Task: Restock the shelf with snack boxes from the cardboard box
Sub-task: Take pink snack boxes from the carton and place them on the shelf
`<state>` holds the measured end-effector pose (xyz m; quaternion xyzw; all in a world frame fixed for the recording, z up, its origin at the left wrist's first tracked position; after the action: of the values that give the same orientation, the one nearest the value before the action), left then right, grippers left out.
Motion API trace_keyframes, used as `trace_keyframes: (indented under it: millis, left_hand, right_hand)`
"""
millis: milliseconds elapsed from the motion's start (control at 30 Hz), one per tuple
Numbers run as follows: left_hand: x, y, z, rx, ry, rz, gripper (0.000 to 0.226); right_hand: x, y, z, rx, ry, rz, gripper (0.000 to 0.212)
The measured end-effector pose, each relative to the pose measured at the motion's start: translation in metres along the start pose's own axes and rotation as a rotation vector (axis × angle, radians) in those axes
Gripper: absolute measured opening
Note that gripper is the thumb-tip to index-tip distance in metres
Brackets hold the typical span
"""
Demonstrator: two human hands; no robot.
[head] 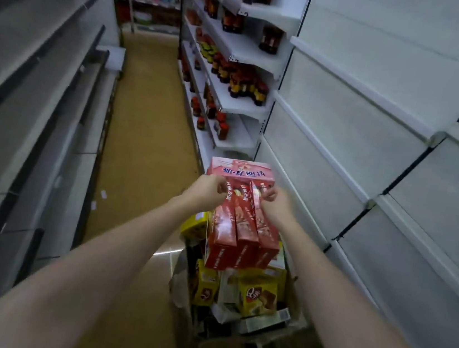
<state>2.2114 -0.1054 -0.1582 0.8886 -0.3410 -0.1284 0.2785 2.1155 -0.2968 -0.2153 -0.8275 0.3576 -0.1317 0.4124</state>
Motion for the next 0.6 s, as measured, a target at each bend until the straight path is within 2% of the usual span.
trace_keyframes:
  millis: [100,267,367,467,600]
  left_hand:
    - [0.007,-0.006,-0.003,0.004,0.049,-0.039,0.011]
    - [0.028,-0.013,-0.011,0.012,0.091,-0.073,0.01]
    - [0.055,-0.02,-0.014,0.075,0.097,-0.068,0.017]
    - [0.095,-0.038,-0.01,0.164,0.049,-0.064,0.021]
    - [0.157,-0.071,0.003,0.175,-0.03,-0.022,0.031]
  right_hand:
    - [0.006,-0.004,0.002,-0.011,-0.005,-0.023,0.011]
    - [0.029,-0.018,0.008,-0.032,0.023,-0.017,0.025]
    - [0.057,-0.024,0.013,-0.058,0.028,-0.01,0.023]
    - [0.081,-0.03,0.014,-0.125,0.053,-0.005,0.007]
    - [0.122,-0.026,0.024,-0.266,0.085,0.045,0.033]
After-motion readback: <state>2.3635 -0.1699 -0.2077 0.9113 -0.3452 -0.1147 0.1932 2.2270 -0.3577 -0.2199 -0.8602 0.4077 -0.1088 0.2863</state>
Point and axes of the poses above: each hand's wrist, its own x-axis towards the middle knuckle, its own z-axis out of the palm, y = z × x, the point moved 4 cm from there along x, towards the middle knuckle, and after that the axes turned 2 degrees about -z, right-handed, at the moved point
